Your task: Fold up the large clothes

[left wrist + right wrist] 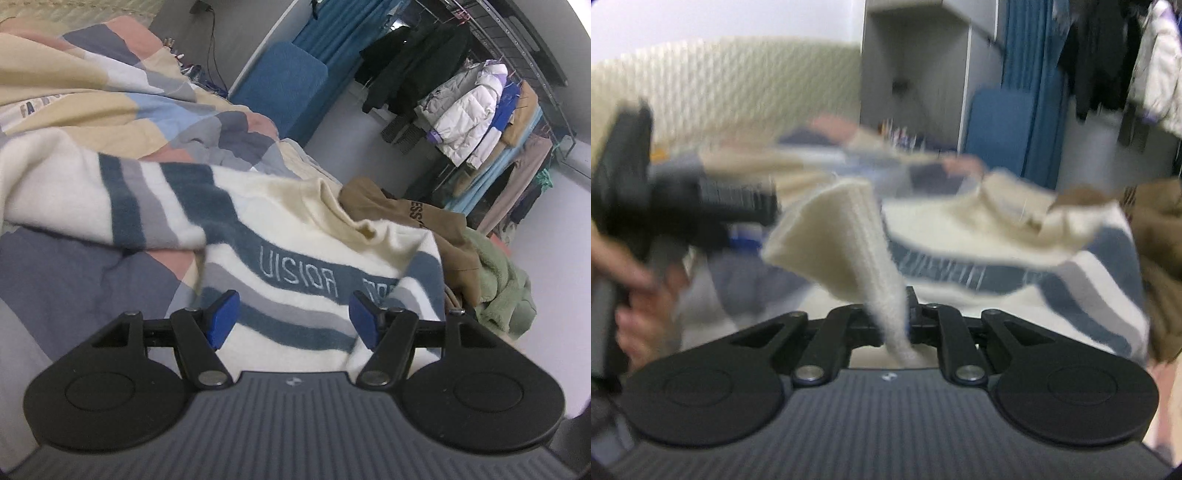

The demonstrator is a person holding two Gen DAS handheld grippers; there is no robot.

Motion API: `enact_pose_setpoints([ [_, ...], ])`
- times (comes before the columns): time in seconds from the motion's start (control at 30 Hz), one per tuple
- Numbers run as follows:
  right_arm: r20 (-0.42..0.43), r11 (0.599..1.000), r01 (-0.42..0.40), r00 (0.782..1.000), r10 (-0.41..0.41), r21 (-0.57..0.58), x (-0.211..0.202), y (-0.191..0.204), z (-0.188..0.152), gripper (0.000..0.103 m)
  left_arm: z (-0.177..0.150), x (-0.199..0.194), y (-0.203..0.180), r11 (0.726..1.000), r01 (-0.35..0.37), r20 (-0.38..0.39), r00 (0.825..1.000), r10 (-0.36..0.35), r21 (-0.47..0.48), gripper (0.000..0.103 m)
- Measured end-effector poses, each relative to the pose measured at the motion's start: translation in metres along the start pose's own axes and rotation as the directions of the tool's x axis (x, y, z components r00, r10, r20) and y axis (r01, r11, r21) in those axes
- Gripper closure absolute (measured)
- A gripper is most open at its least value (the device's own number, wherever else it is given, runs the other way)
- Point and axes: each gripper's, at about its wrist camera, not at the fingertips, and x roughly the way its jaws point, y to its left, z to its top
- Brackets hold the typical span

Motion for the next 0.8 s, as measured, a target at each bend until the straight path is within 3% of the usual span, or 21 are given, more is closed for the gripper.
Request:
enact_pose_setpoints([
  [0.17,-0.116,0.996,-0.052,0.991,0.060,0.069,0.022,0.002,-0.023,0.085,-0.003,0.005,-0.007,0.998,0.043,-0.009,0.999,-0.043,0.041,0.033],
  [0.3,-0.173,0.994,-0.061,0.982,0.077,0.093,0.013,0.007,-0.035,0.056,-0.007,0.007,-0.017,0.993,0.086,-0.025,0.996,-0.084,0.077,0.032],
  [0.5,-0.209,0.988,-0.073,0.973,0.100,0.134,-0.013,-0.012,-0.043,0.055,-0.023,0.017,-0.039,0.981,0.134,-0.087,0.989,-0.122,0.144,0.033],
  [0.63,-0.210,0.991,-0.096,0.971,0.114,0.091,-0.027,-0.016,-0.042,0.054,-0.033,0.021,-0.049,0.972,0.150,-0.121,0.984,-0.130,0.179,0.033],
  [0.7,-0.213,0.985,-0.122,0.966,0.146,0.121,-0.032,-0.022,-0.043,0.047,-0.036,0.023,-0.052,0.971,0.156,-0.133,0.982,-0.132,0.183,0.033],
  [0.8,-0.195,0.977,-0.140,0.966,0.171,0.164,-0.037,-0.034,-0.042,0.047,-0.037,0.024,-0.056,0.966,0.155,-0.151,0.981,-0.125,0.205,0.034],
])
